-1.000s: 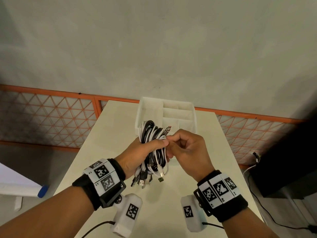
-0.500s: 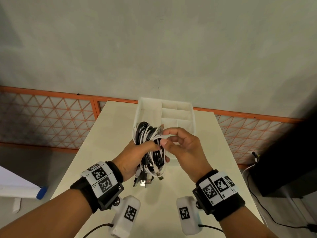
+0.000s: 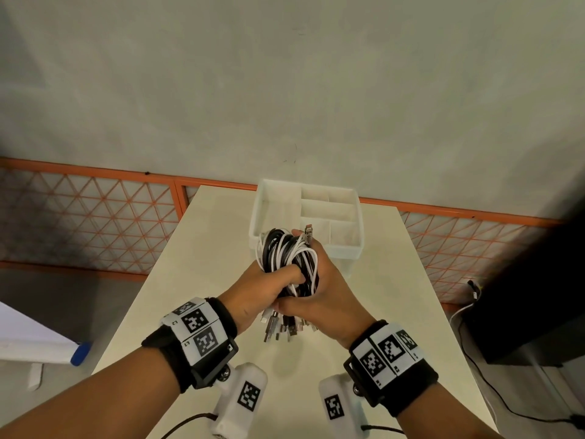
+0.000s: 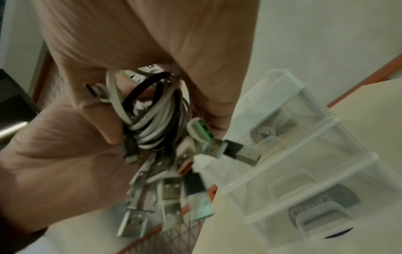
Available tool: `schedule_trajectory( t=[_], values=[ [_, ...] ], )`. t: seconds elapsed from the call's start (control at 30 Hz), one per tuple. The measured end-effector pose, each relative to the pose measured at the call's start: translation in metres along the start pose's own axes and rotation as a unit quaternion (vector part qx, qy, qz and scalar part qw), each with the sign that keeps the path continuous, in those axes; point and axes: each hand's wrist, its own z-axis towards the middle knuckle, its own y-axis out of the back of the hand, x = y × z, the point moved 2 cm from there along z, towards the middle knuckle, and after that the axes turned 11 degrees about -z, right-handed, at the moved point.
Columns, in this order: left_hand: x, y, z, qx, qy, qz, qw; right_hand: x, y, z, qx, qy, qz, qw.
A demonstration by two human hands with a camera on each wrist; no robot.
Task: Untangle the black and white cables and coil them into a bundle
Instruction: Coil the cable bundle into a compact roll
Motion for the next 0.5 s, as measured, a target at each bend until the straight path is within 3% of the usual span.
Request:
schedule_trajectory(
  t=[0.17,0.4,0.5],
  values=[
    [-0.0016,0.0049,-0.0013,0.016,-0.002,0.042,0.999,-0.0052,0.001,-0.0008,0.004,-0.008,-0.022,1.0],
    [-0.0002,0.0043,-0.0016,0.033,0.046,0.013,0.998,-0.0025,0.0005,0.0035,-0.012,0.003,-0.014,1.0],
    [0.0021,0.0057,-0.0016,0.012,0.012,0.013,1.0,-0.0031,0.0028,0.0015,-0.012,0.002,-0.032,0.999]
  ],
)
